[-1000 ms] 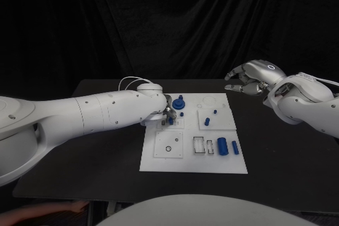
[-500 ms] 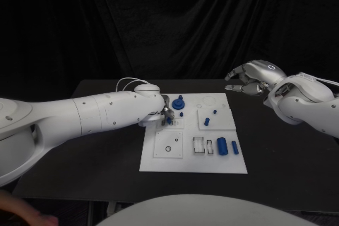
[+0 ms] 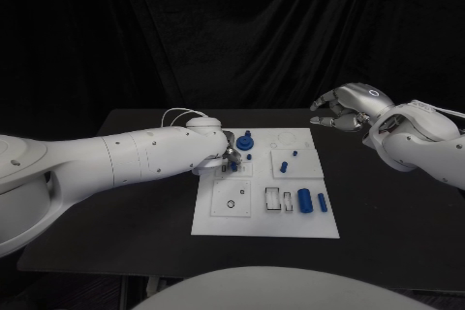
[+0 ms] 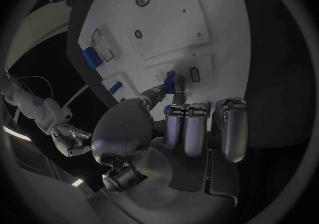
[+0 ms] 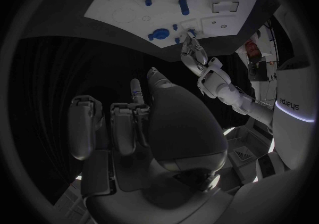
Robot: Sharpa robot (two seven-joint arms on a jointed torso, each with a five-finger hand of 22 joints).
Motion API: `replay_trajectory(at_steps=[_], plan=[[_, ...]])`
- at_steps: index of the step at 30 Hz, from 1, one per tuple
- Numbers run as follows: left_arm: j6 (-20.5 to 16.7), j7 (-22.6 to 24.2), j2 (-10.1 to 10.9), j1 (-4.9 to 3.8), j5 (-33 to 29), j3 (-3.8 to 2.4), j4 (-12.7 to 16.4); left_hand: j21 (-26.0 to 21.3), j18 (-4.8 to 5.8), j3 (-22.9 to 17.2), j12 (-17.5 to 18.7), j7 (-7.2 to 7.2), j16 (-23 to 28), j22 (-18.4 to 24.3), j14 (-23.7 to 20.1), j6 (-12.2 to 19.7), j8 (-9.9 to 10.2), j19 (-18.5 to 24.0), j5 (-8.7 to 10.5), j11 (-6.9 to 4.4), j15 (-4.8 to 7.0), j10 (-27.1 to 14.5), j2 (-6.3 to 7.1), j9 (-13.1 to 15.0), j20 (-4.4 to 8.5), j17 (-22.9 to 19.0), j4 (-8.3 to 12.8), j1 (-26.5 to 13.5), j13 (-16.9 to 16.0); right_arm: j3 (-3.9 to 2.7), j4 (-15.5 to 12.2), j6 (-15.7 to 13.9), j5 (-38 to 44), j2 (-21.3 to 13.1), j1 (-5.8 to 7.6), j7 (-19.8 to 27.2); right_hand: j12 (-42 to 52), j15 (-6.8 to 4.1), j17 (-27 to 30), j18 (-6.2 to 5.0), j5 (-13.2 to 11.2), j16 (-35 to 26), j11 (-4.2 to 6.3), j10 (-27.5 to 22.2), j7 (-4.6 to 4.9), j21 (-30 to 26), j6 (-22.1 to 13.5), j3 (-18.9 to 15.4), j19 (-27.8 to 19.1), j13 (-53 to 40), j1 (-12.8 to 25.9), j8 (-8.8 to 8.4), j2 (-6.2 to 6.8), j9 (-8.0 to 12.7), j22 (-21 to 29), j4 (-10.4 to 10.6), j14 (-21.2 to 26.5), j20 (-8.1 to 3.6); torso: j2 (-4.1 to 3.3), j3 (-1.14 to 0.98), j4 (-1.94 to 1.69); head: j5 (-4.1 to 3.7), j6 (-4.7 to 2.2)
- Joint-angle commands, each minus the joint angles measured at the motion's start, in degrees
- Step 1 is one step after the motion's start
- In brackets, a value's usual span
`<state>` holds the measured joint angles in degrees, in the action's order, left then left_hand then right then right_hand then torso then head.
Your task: Assemble the parts on the task board
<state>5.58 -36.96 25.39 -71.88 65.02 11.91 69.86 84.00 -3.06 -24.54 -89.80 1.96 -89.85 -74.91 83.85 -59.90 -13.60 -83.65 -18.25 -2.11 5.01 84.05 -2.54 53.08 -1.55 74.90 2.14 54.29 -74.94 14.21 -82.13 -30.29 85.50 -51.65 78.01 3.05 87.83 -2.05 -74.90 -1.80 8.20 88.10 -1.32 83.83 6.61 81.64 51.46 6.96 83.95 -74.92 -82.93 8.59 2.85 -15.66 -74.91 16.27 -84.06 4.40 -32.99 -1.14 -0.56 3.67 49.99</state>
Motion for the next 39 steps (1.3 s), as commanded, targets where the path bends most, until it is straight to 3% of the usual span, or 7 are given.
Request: replay_trajectory(at_steps=[1, 15, 29, 39], plan=[[-0.2, 0.5, -0.2, 0.69, -0.1, 0.18, 0.0, -0.3, 0.44, -0.3, -0.2, -0.24, -0.1, -5.7, 6.2, -0.1, 0.2, 0.0, 0.20, -0.34, 0.31, 6.0, -0.02, -0.1, 0.39, 15.1, 0.1, -0.5, -15.1, -0.04, 0.0, 0.3, 0.1, 0.0, -0.17, -1.2, -0.3, 0.09, -12.9, -0.41, 0.2, -0.3, -0.18, 3.0, 0.04, -0.2, 0.4, -0.1, 0.9, -12.6, -0.1, -0.39, -0.53, 0.1, -12.2, -0.1, -4.8, -0.01, -0.08, 0.06, -0.08, 0.00, 0.01], [-0.9, 0.4, -0.1, 1.54, -0.1, 0.18, 0.0, -0.4, 0.39, -0.4, -0.2, -0.26, -0.1, -5.5, 6.2, -0.2, 0.2, 0.2, 0.30, -0.35, 0.31, 6.0, -0.05, -0.1, 0.38, 15.1, 0.0, -0.7, -15.1, -0.04, 0.0, 0.4, 0.1, -0.1, -0.19, -1.4, -0.3, 0.10, -12.9, -0.41, 0.2, -0.3, -0.20, 3.0, 0.07, -0.2, 0.5, -0.1, 0.9, -12.6, 0.0, -0.40, -0.59, 0.1, -12.2, 0.0, -4.8, 0.00, -0.06, 0.01, -0.02, 0.08, 0.01], [-1.4, 0.8, 0.4, 1.68, -0.1, 0.18, 0.5, -0.7, 0.31, -0.6, -0.2, -0.21, -0.1, -5.3, 6.2, -0.3, 0.5, 0.4, 0.62, -0.31, 0.29, 6.0, -0.03, 0.0, 0.36, 15.1, -0.3, -1.3, -15.1, -0.04, 0.0, 0.7, 0.1, -0.1, -0.22, -1.7, -0.3, 0.11, -12.9, -0.41, 0.3, -0.3, -0.22, 3.0, 0.08, -0.2, 0.5, -0.1, 0.9, -12.6, 0.1, -0.40, -0.64, 0.1, -12.2, 0.1, -4.8, 0.01, 0.03, 0.01, 0.07, 0.28, 0.01], [-1.3, 0.9, 0.6, 1.70, -0.1, 0.18, 1.0, -0.7, 0.31, -0.7, -0.2, -0.20, -0.1, -5.3, 6.2, -0.3, 0.6, 0.4, 1.16, -0.30, 0.27, 6.0, 0.09, 0.0, 0.35, 15.1, -0.4, -1.6, -15.1, -0.04, 0.0, 0.9, 0.1, -0.1, -0.27, -1.9, -0.2, 0.12, -12.9, -0.41, 0.3, -0.3, -0.23, 3.0, 0.08, -0.2, 0.5, -0.1, 0.9, -12.6, 0.1, -0.41, -0.68, 0.2, -12.2, 0.1, -4.8, 0.01, -0.03, 0.01, -0.08, 0.22, 0.01]])
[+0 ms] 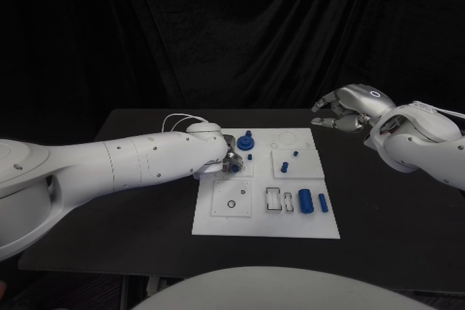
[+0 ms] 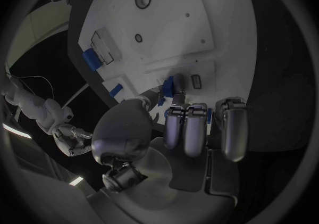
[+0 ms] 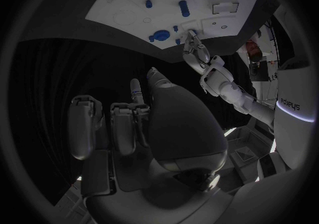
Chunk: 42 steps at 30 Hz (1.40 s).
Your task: Assemble the parts on the task board
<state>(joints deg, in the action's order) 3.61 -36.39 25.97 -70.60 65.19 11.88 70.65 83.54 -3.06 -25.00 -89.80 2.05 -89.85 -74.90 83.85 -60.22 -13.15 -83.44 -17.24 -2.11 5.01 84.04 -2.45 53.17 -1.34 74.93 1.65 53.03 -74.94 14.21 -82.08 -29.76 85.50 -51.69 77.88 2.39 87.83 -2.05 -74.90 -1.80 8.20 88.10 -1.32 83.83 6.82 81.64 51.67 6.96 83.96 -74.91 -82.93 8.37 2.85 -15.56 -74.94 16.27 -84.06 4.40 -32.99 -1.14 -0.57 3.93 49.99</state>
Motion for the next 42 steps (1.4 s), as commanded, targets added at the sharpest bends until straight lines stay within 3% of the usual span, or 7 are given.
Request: replay_trajectory(at_steps=[1, 8, 13, 15, 19, 28, 42], plan=[[0.7, 0.4, 0.0, 0.44, -0.3, 0.21, 0.2, -0.3, 0.31, -0.3, -0.2, -0.29, -0.1, -5.3, 6.2, 0.0, 0.2, 0.1, 0.14, -0.30, 0.27, 6.0, 0.00, -0.1, 0.14, 15.1, 0.1, -0.4, -15.1, -0.04, 0.0, 0.4, 0.1, -0.1, -0.14, -1.3, -0.2, 0.12, -12.9, -0.41, 0.3, -0.3, -0.23, 3.0, -0.13, -0.2, 0.3, -0.1, 0.9, -12.6, 0.1, -0.18, -0.68, 0.1, -12.1, 0.1, -4.8, 0.01, -0.05, 0.02, -0.05, -0.02, 0.01], [0.6, 0.3, 0.0, 0.45, -0.3, 0.21, -0.2, -0.3, 0.30, -0.3, -0.2, -0.29, -0.1, -5.2, 6.2, -0.1, 0.2, 0.2, 0.52, -0.31, 0.27, 6.0, 0.06, 0.0, 0.13, 15.1, -0.1, -0.6, -15.1, -0.04, 0.0, 0.5, 0.1, -0.1, -0.16, -1.4, -0.3, 0.12, -12.9, -0.41, 0.3, -0.3, -0.24, 3.0, -0.12, -0.2, 0.3, -0.1, 0.9, -12.6, 0.1, -0.19, -0.72, 0.1, -12.1, 0.1, -4.8, 0.02, -0.05, 0.01, -0.04, 0.05, 0.01], [0.3, 0.4, 0.0, 0.46, -0.3, 0.21, -0.6, -0.6, 0.25, -0.1, -0.2, -0.23, -0.1, -5.1, 6.2, -0.4, 0.8, 0.3, 3.67, -0.27, 0.26, 6.0, 0.11, 0.1, 0.12, 15.1, -1.0, -2.0, -15.1, -0.04, 0.0, 0.7, 0.1, -0.1, -0.17, -1.5, -0.3, 0.13, -12.9, -0.41, 0.3, -0.3, -0.25, 3.0, -0.11, -0.2, 0.3, -0.1, 0.9, -12.6, 0.1, -0.20, -0.76, 0.1, -12.1, 0.1, -4.8, 0.02, -0.03, 0.00, 0.03, 0.05, 0.01], [0.3, 0.4, 0.0, 0.46, -0.3, 0.21, -0.7, -0.6, 0.26, 0.0, -0.2, -0.21, -0.1, -5.1, 6.2, -0.5, 0.9, 0.3, 3.84, -0.25, 0.25, 6.0, 0.10, 0.2, 0.11, 15.1, -1.2, -2.2, -15.1, -0.04, 0.0, 0.7, 0.1, -0.1, -0.17, -1.6, -0.3, 0.13, -12.9, -0.41, 0.3, -0.3, -0.25, 3.0, -0.11, -0.2, 0.3, -0.1, 0.9, -12.6, 0.1, -0.20, -0.76, 0.1, -12.1, 0.1, -4.8, 0.02, -0.02, 0.02, 0.02, 0.10, 0.01], [-0.2, 0.5, 0.0, 0.47, -0.3, 0.21, -0.8, -0.6, 0.25, 0.0, -0.2, -0.25, -0.1, -5.1, 6.2, -0.6, 1.0, 0.3, 3.31, -0.26, 0.24, 6.0, -0.09, 0.2, 0.11, 15.1, -1.4, -2.3, -15.1, -0.04, 0.0, 0.7, 0.1, -0.1, -0.18, -1.6, -0.3, 0.14, -12.9, -0.42, 0.4, -0.3, -0.26, 3.0, -0.10, -0.2, 0.4, -0.1, 0.9, -12.6, 0.1, -0.20, -0.82, 0.1, -12.1, 0.1, -4.8, 0.03, 0.00, 0.01, 0.04, 0.13, 0.01], [-2.3, 0.9, 0.0, 0.49, -0.3, 0.21, -1.0, -0.7, 0.27, -0.6, -0.2, -0.35, -0.1, -5.3, 6.2, -0.8, 1.4, 0.2, 0.22, -0.37, 0.33, 6.0, -0.62, 0.6, 0.17, 15.1, -1.4, -1.8, -15.1, -0.04, 0.0, 0.7, 0.1, -0.1, -0.22, -1.6, -0.3, 0.15, -12.9, -0.41, 0.4, -0.4, -0.28, 3.0, -0.09, -0.2, 0.4, -0.1, 0.9, -12.6, 0.2, -0.21, -0.91, 0.1, -12.1, 0.1, -4.8, 0.04, -0.04, 0.01, -0.02, -0.18, 0.01], [-4.0, 1.3, 0.1, 0.51, -0.3, 0.21, -1.0, -0.7, 0.26, -0.7, -0.2, -0.38, -0.1, -5.2, 6.2, -1.0, 1.4, 0.2, -0.33, -0.40, 0.36, 6.0, -0.66, 0.7, 0.19, 15.1, -1.4, -1.6, -15.1, -0.04, 0.0, 0.8, 0.1, -0.2, -0.26, -1.7, -0.3, 0.16, -12.9, -0.42, 0.5, -0.3, -0.29, 3.0, -0.08, -0.2, 0.4, -0.1, 0.9, -12.6, 0.2, -0.23, -1.01, 0.2, -12.1, 0.2, -4.8, 0.05, -0.08, 0.04, 0.01, -0.37, 0.01]])
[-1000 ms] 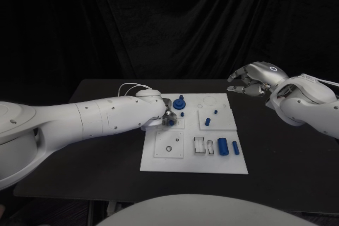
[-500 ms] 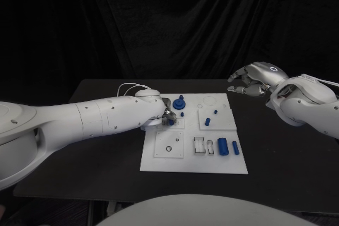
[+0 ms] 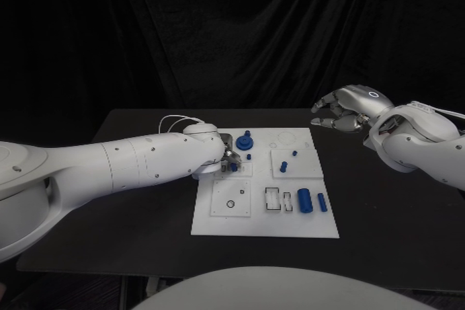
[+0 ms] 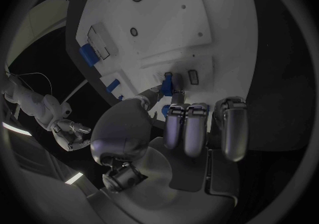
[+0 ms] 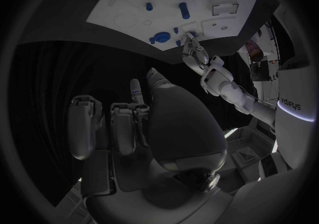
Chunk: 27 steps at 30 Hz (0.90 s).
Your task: Assemble the parts on the task board
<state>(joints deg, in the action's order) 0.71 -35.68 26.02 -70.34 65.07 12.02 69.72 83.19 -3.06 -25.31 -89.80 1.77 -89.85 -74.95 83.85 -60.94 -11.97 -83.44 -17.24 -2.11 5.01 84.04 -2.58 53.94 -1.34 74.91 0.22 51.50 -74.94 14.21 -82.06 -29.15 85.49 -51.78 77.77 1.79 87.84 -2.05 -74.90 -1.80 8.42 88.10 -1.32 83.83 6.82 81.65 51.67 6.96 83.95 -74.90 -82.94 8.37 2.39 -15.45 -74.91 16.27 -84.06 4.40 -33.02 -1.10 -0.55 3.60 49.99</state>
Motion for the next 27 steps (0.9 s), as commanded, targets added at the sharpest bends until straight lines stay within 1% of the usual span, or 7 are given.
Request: replay_trajectory(at_steps=[1, 9, 14, 15, 19, 20, 27], plan=[[-1.1, 0.6, 0.0, 0.24, -0.2, 0.07, 0.0, -0.4, 0.24, -0.4, -0.2, -0.10, -0.1, -5.1, 6.2, -0.3, 0.2, 0.2, -0.38, -0.40, 0.36, 6.0, -0.53, 0.0, 0.20, 15.1, 0.0, -0.1, -15.1, -0.04, 0.0, 0.2, 0.1, -0.1, -0.15, -1.1, -0.3, 0.16, -12.9, -0.42, 0.3, -0.3, -0.29, 3.0, -0.08, -0.2, 0.4, -0.1, 0.9, -12.6, 0.2, -0.23, -0.55, 0.1, -12.1, 0.2, -4.8, 0.05, -0.04, 0.01, 0.00, -0.04, 0.01], [-0.7, 0.8, 0.1, 0.25, -0.2, 0.07, 0.1, -0.6, 0.19, -0.2, -0.2, -0.04, -0.1, -5.0, 6.2, -0.3, 0.3, 0.3, -0.32, -0.37, 0.37, 6.0, -0.26, 0.0, 0.21, 15.1, -0.1, -0.3, -15.1, -0.04, 0.0, 0.3, 0.1, 0.0, -0.20, -1.1, -0.3, 0.16, -12.9, -0.42, 0.3, -0.3, -0.29, 3.0, -0.08, -0.2, 0.4, -0.1, 0.9, -12.6, 0.2, -0.23, -0.55, 0.1, -12.1, 0.2, -4.8, 0.05, 0.04, -0.06, -0.03, -0.12, 0.01], [-0.2, 1.0, 0.1, 0.26, -0.2, 0.07, 0.2, -0.9, 0.13, 0.5, -0.2, 0.01, -0.1, -4.8, 6.2, -0.3, 0.7, 0.5, 2.48, -0.31, 0.32, 6.0, 0.06, 0.2, 0.16, 15.1, -0.7, -0.8, -15.1, -0.04, 0.0, 0.3, 0.1, 0.0, -0.23, -1.1, -0.3, 0.16, -12.9, -0.42, 0.3, -0.3, -0.29, 3.0, -0.08, -0.2, 0.4, -0.1, 0.9, -12.6, 0.2, -0.23, -0.55, 0.1, -12.1, 0.2, -4.8, 0.05, 0.06, -0.03, 0.01, 0.04, 0.01], [-0.2, 1.1, 0.2, 0.26, -0.2, 0.07, 0.2, -1.0, 0.11, 1.2, -0.2, 0.05, -0.1, -4.7, 6.2, -0.5, 0.8, 0.6, 4.72, -0.28, 0.27, 6.0, 0.26, 0.3, 0.13, 15.1, -1.3, -1.3, -15.1, -0.04, 0.0, 0.3, 0.1, 0.0, -0.24, -1.1, -0.3, 0.16, -12.9, -0.42, 0.3, -0.3, -0.29, 3.0, -0.08, -0.2, 0.4, -0.1, 0.9, -12.6, 0.2, -0.23, -0.55, 0.1, -12.1, 0.2, -4.8, 0.05, 0.07, -0.01, 0.03, 0.08, 0.01], [0.0, 1.2, 0.3, 0.28, -0.2, 0.07, 0.2, -1.1, 0.11, 2.9, -0.2, 0.15, -0.1, -4.8, 6.2, -0.7, 1.1, 0.5, 6.73, -0.19, 0.20, 6.0, 0.65, 0.5, 0.09, 15.1, -2.6, -2.4, -15.1, -0.04, 0.1, 0.4, 0.1, 0.0, -0.25, -1.1, -0.3, 0.18, -12.9, -0.43, 0.4, -0.3, -0.32, 3.0, -0.07, -0.3, 0.4, -0.1, 0.9, -12.6, 0.3, -0.25, -0.62, 0.1, -12.1, 0.1, -4.8, 0.07, 0.05, 0.00, 0.03, 0.11, 0.01], [0.0, 1.2, 0.3, 0.28, -0.2, 0.07, 0.2, -1.1, 0.11, 3.9, -0.2, 0.20, -0.1, -4.8, 6.2, -0.9, 1.3, 0.5, 8.17, -0.15, 0.17, 6.0, 0.77, 0.5, 0.06, 15.1, -3.5, -3.1, -15.1, -0.04, 0.1, 0.4, 0.1, 0.0, -0.25, -1.1, -0.3, 0.18, -12.9, -0.43, 0.4, -0.3, -0.32, 3.0, -0.07, -0.3, 0.4, -0.1, 0.9, -12.6, 0.3, -0.25, -0.62, 0.1, -12.1, 0.1, -4.8, 0.07, 0.04, 0.00, 0.02, 0.11, 0.01], [0.5, 1.6, 0.4, 0.31, -0.2, 0.07, 0.0, -1.3, 0.08, 8.7, -0.2, 0.18, -0.1, -4.9, 6.2, -1.4, 2.1, 0.5, 11.24, -0.15, 0.16, 6.0, 1.26, 0.6, 0.04, 15.1, -7.2, -5.0, -15.1, -0.04, 0.2, 0.5, 0.1, 0.0, -0.27, -1.1, -0.3, 0.20, -12.9, -0.43, 0.4, -0.4, -0.34, 3.0, -0.04, -0.3, 0.5, -0.2, 0.9, -12.6, 0.4, -0.26, -0.56, 0.2, -12.1, 0.2, -4.8, 0.08, 0.03, -0.05, -0.03, 0.09, 0.01]])
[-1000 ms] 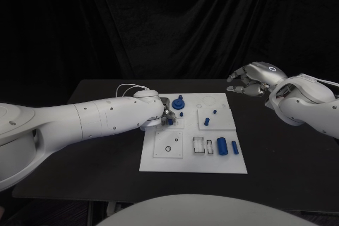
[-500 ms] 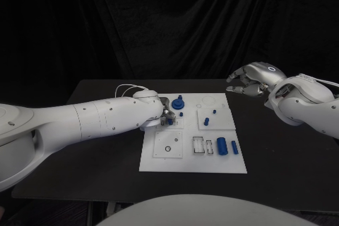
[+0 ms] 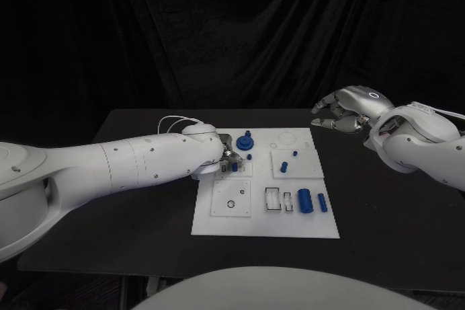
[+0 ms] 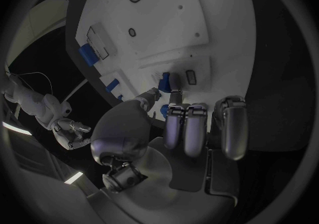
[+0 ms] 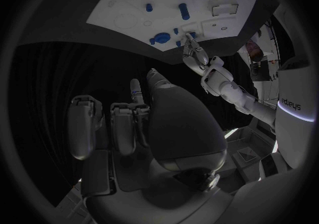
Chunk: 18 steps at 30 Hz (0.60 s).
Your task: Assemble the parts on the task board
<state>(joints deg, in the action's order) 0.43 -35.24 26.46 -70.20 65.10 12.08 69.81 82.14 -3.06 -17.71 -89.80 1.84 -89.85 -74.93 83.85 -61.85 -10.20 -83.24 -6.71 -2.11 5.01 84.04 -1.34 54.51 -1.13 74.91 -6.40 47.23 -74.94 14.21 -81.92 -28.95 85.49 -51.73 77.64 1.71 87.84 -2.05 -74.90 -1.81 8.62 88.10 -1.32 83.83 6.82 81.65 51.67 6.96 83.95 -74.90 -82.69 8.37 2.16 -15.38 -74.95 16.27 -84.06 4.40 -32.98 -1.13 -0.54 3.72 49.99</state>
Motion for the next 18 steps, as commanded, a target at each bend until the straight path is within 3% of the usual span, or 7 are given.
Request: replay_trajectory(at_steps=[1, 12, 18], plan=[[0.9, 1.2, 0.0, 0.18, -0.2, 0.01, -0.1, -0.3, 0.08, 1.8, -0.2, 0.11, -0.1, -4.9, 6.2, -0.5, 0.5, 0.3, 1.18, -0.15, 0.17, 6.0, 0.07, 0.1, -0.17, 15.1, -1.0, -0.8, -15.1, -0.04, 0.1, 0.3, 0.1, 0.0, -0.14, -1.0, -0.3, 0.20, -12.9, -0.42, 0.2, -0.4, -0.34, 3.0, -0.04, -0.3, 0.5, -0.2, 0.9, -12.6, 0.1, -0.26, -0.32, 0.1, -12.1, 0.2, -4.8, 0.08, -0.02, -0.03, -0.05, -0.02, 0.01], [0.9, 1.3, 0.2, 0.22, -0.2, 0.01, -0.3, -0.4, 0.10, 5.1, -0.2, 0.08, -0.1, -5.1, 6.2, -1.1, 1.1, 0.2, 2.19, -0.16, 0.19, 6.0, -0.80, 0.3, -0.16, 15.1, -4.2, -1.6, -15.1, -0.04, 0.2, 0.7, 0.1, 0.0, -0.16, -1.3, -0.3, 0.22, -12.9, -0.42, 0.2, -0.4, -0.37, 3.0, -0.03, -0.3, 0.6, -0.3, 0.9, -12.6, 0.4, -0.24, -0.31, 0.1, -12.1, 0.2, -4.8, 0.10, -0.05, 0.01, -0.02, 0.04, 0.01], [-0.3, 2.0, 0.7, 0.23, -0.2, 0.02, 0.1, -0.5, 0.09, 5.7, -0.2, -0.06, -0.1, -5.2, 6.2, -1.5, 1.1, 0.1, -0.39, -0.24, 0.25, 6.0, -1.98, 0.6, -0.10, 15.1, -5.2, -0.9, -15.1, -0.04, 0.2, 0.8, 0.1, -0.1, -0.18, -1.4, -0.3, 0.23, -12.9, -0.43, 0.2, -0.4, -0.39, 3.0, -0.03, -0.3, 0.7, -0.3, 0.9, -12.6, 0.5, -0.23, -0.34, 0.2, -12.1, 0.3, -4.8, 0.11, -0.03, 0.01, -0.03, 0.05, 0.01]])
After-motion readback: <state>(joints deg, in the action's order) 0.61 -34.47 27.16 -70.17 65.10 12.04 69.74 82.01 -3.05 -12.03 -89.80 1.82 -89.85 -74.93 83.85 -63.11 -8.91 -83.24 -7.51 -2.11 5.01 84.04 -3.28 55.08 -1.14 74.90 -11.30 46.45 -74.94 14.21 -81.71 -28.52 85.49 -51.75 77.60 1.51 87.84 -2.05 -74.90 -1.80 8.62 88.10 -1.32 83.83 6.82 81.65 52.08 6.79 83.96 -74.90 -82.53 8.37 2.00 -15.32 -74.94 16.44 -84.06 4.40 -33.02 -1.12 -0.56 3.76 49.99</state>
